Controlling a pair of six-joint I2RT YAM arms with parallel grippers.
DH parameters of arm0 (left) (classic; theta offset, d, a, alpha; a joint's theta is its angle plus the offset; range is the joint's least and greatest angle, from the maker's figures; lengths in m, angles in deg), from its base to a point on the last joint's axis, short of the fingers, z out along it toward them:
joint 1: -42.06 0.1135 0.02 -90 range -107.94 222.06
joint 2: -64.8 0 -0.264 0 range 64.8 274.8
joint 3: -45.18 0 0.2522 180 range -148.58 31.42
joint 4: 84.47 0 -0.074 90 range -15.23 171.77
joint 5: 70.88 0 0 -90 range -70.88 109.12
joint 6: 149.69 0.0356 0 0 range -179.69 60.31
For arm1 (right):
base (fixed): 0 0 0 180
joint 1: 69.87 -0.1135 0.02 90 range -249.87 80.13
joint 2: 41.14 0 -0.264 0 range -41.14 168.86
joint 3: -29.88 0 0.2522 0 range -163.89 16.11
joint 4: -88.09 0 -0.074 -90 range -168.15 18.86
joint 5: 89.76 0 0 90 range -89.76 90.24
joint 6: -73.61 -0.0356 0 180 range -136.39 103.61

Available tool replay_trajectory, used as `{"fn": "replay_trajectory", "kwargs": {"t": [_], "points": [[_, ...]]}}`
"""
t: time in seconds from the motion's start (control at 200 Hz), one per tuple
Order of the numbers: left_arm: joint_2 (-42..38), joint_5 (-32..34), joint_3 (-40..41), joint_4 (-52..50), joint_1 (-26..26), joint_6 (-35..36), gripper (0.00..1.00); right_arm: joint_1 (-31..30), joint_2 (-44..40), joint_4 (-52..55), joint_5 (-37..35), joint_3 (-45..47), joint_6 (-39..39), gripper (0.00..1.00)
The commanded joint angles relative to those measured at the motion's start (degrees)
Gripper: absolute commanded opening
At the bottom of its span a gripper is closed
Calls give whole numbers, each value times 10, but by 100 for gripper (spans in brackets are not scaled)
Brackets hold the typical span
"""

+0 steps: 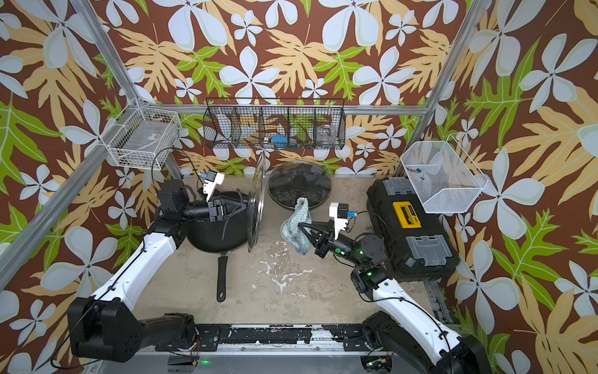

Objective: Wipe the pot lid with a cloth
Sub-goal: Wipe the pot lid.

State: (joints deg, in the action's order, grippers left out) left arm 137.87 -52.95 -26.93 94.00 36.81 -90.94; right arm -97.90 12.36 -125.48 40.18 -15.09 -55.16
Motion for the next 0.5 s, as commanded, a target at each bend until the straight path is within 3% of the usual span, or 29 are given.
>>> {"fn": "replay_trajectory", "kwargs": {"t": [0.0,0.19,0.375,0.495], "points": [[-7,-48,5,142,0,-71,0,-11,22,-72,33,-19,1,0],[-11,-55,24,236,-11,-171,0,-25,91,-161,66,-58,-43,0],[-3,-57,19,235,-25,-185,0,-82,127,-75,39,-124,40,0],[0,-59,20,235,-29,-189,0,-89,151,-61,14,-144,47,0]]}}
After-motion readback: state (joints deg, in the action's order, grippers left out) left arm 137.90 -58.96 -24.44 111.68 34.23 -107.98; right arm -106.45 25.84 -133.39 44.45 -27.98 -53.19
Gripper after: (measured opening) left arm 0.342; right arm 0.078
